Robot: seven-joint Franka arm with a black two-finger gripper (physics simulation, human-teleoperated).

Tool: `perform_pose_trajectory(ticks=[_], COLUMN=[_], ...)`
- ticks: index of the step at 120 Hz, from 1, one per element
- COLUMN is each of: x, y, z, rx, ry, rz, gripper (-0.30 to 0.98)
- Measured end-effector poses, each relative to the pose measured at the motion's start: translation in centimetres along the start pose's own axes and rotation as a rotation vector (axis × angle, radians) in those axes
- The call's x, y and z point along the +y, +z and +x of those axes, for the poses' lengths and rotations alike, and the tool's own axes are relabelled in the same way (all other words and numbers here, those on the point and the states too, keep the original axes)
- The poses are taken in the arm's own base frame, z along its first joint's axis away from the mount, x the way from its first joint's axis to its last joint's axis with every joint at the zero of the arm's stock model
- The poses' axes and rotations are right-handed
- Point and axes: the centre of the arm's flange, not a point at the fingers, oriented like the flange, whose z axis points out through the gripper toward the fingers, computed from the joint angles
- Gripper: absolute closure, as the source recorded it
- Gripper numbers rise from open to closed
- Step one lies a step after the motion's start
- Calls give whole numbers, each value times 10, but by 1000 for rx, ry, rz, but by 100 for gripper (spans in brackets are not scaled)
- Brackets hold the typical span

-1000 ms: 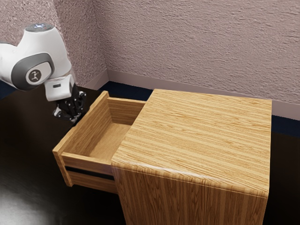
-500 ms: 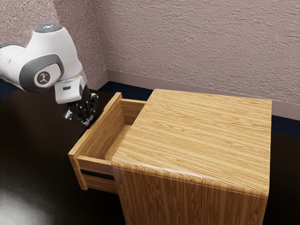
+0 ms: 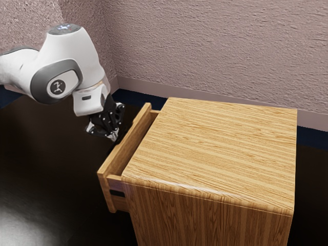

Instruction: Push the drawer handle with one arm to close the drawer

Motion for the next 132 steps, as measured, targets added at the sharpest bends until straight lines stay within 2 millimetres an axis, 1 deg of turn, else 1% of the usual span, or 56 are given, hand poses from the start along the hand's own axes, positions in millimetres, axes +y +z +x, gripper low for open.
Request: perform_pose_trajectory(ticks=[10, 48, 67, 82, 96, 115, 122, 132], x=[-1, -11, -14, -15, -17, -20, -22, -28], y=[-1, -7, -3, -2, -2, -7, -12, -25], z=[6, 47, 65, 61, 50, 54, 53, 39], rx=[2, 4, 13, 15, 12, 11, 11, 3], ry=[6, 56, 72, 54, 24, 23, 14, -31], rz=[8, 43, 53, 58, 60, 71, 81, 97], gripper=[78, 78, 79, 79, 79, 79, 79, 79])
